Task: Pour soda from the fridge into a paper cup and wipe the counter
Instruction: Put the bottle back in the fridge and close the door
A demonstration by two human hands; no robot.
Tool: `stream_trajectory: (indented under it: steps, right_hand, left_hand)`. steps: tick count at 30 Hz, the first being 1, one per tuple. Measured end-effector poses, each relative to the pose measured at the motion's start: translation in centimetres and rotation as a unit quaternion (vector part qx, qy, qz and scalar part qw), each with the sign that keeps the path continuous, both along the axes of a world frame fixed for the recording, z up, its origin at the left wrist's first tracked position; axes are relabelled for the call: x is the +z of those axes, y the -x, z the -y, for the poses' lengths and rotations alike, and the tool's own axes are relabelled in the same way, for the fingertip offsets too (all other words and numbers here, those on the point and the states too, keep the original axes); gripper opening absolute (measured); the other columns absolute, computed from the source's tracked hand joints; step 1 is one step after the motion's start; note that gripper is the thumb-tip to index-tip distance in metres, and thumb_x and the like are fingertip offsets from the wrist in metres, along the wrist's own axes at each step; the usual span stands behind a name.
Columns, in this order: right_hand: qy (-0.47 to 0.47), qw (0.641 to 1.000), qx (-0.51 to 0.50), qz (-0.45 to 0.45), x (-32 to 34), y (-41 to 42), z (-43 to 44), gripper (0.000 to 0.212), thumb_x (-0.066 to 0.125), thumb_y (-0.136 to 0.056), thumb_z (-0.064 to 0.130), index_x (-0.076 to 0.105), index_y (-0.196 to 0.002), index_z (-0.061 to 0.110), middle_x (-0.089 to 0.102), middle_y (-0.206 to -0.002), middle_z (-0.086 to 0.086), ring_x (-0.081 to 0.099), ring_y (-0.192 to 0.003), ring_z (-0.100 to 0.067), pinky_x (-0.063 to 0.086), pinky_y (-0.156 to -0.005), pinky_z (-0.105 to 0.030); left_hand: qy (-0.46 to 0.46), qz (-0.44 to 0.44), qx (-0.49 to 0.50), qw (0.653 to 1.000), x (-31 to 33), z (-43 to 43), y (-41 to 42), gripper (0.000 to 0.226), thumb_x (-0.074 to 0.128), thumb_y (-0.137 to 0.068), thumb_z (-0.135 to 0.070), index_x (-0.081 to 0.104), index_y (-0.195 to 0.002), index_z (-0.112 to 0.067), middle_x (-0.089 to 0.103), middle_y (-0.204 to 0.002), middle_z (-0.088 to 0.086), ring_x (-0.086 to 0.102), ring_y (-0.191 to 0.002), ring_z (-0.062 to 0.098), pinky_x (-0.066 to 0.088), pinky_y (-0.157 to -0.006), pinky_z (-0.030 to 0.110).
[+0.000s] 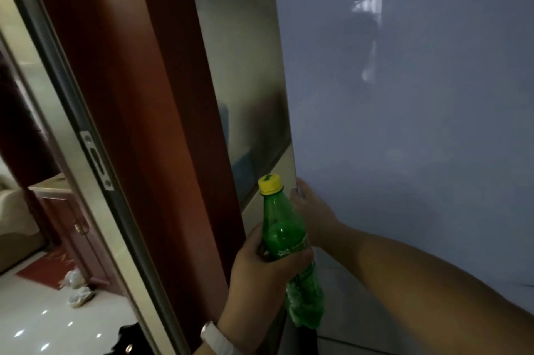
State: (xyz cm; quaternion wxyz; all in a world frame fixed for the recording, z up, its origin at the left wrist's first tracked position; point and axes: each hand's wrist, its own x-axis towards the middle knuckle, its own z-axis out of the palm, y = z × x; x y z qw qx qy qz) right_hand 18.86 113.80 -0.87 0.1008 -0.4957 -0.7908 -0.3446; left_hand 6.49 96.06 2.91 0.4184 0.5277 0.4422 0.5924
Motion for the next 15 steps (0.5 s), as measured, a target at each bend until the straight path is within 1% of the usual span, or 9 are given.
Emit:
stream_trajectory:
  steps: [1,2,3,4,5,7,9,12,15]
  right_hand:
    - [0.067,0.994,0.03,0.075,-1.1,-0.5,0.0,0.016,0.067,-0.078,0.026,0.066,-0.089,0.015,0.069,-0.078,0.007,0.058,-0.092,-0.012,0.027,-0.114,-0.028]
    - [0.073,0.987,0.007,0.143,-2.0,-0.6,-0.1,0.015,0.059,-0.085,0.022,0.07,-0.088,0.012,0.069,-0.084,-0.005,0.057,-0.098,-0.025,0.017,-0.119,-0.046]
    - [0.046,0.98,0.006,0.192,-2.4,-0.8,0.1,0.026,0.047,-0.091,0.021,0.072,-0.093,0.011,0.069,-0.092,-0.01,0.055,-0.106,-0.032,0.007,-0.119,-0.056]
    - [-0.015,0.977,0.009,0.214,-2.7,-0.9,0.5,0.035,0.038,-0.094,0.02,0.071,-0.1,0.012,0.068,-0.101,-0.011,0.052,-0.114,-0.035,0.0,-0.118,-0.06]
    - [-0.039,0.976,0.015,0.212,-2.7,-1.0,1.6,0.04,0.032,-0.096,0.02,0.07,-0.105,0.013,0.067,-0.107,-0.01,0.05,-0.118,-0.037,-0.003,-0.117,-0.061]
    - [-0.012,0.977,0.039,0.209,-2.2,-1.1,4.2,0.043,0.029,-0.095,0.021,0.069,-0.107,0.014,0.066,-0.111,-0.01,0.05,-0.118,-0.037,-0.003,-0.117,-0.059]
    - [0.004,0.979,0.062,0.194,-1.9,-1.1,7.1,0.04,0.033,-0.092,0.028,0.069,-0.104,0.014,0.065,-0.108,-0.009,0.05,-0.116,-0.035,0.002,-0.118,-0.058]
    - [-0.002,0.982,0.095,0.163,-1.2,-1.3,10.9,0.035,0.043,-0.082,0.036,0.07,-0.087,0.015,0.065,-0.095,-0.008,0.054,-0.106,-0.03,0.015,-0.114,-0.056]
    - [-0.019,0.982,0.109,0.152,-1.7,-1.9,13.8,0.031,0.052,-0.076,0.039,0.071,-0.087,0.016,0.065,-0.094,-0.007,0.055,-0.106,-0.028,0.019,-0.112,-0.055]
  left_hand:
    - [-0.001,-0.004,-0.004,1.0,-0.1,0.2,0.4,0.04,0.084,-0.064,0.005,0.073,-0.095,-0.018,0.077,-0.086,0.002,0.074,-0.079,0.018,0.054,-0.063,0.021]
    - [-0.002,-0.01,-0.006,1.0,-0.1,0.5,0.7,0.041,0.085,-0.064,0.004,0.073,-0.096,-0.018,0.077,-0.087,0.002,0.074,-0.08,0.019,0.055,-0.064,0.023]
    - [-0.003,-0.016,-0.01,1.0,-0.2,0.7,1.1,0.042,0.085,-0.064,0.004,0.073,-0.097,-0.018,0.077,-0.088,0.002,0.074,-0.081,0.019,0.055,-0.065,0.024]
    - [-0.005,-0.022,-0.013,1.0,-0.4,1.0,1.4,0.044,0.086,-0.063,0.004,0.073,-0.098,-0.018,0.077,-0.089,0.002,0.074,-0.082,0.019,0.055,-0.066,0.024]
    - [-0.007,-0.026,-0.016,0.999,-0.5,1.2,1.8,0.044,0.086,-0.063,0.005,0.073,-0.099,-0.018,0.077,-0.089,0.002,0.074,-0.082,0.019,0.055,-0.065,0.024]
    - [-0.009,-0.032,-0.024,0.999,-1.0,1.7,2.8,0.046,0.087,-0.063,0.005,0.073,-0.099,-0.02,0.077,-0.089,0.002,0.074,-0.083,0.02,0.056,-0.067,0.028]
    - [-0.008,-0.035,-0.033,0.999,-1.5,2.5,3.8,0.047,0.088,-0.062,0.003,0.073,-0.099,-0.021,0.078,-0.09,0.002,0.074,-0.085,0.021,0.057,-0.072,0.033]
    - [-0.005,-0.026,-0.058,0.998,-2.3,3.6,5.1,0.047,0.088,-0.061,0.005,0.073,-0.1,-0.016,0.077,-0.091,0.006,0.073,-0.087,0.027,0.058,-0.077,0.039]
    - [0.003,-0.014,-0.078,0.997,-2.9,4.7,5.8,0.048,0.087,-0.061,0.007,0.072,-0.103,-0.011,0.077,-0.092,0.01,0.072,-0.09,0.032,0.058,-0.079,0.043]
